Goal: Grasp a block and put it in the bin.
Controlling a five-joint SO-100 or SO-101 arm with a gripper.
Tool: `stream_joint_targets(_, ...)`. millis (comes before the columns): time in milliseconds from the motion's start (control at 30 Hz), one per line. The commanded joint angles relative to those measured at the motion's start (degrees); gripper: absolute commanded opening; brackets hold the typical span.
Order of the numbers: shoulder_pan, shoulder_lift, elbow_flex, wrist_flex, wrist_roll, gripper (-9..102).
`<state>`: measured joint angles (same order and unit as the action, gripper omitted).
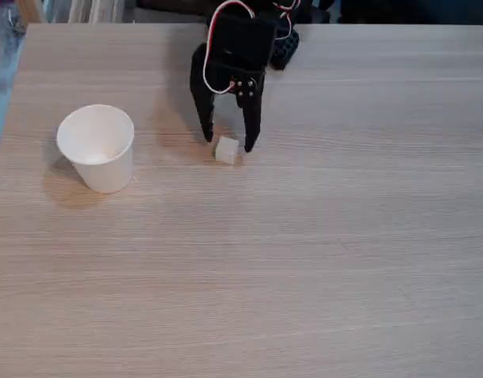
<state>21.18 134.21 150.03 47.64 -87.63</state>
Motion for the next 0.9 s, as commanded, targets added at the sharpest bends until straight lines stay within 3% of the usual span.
stream_joint_targets(0, 0.5, -0.2, 0.2, -0.7, -0.6, 31)
stream_joint_targets(867, 0.8, -2.0, 3.6, -4.8, -0.8, 31)
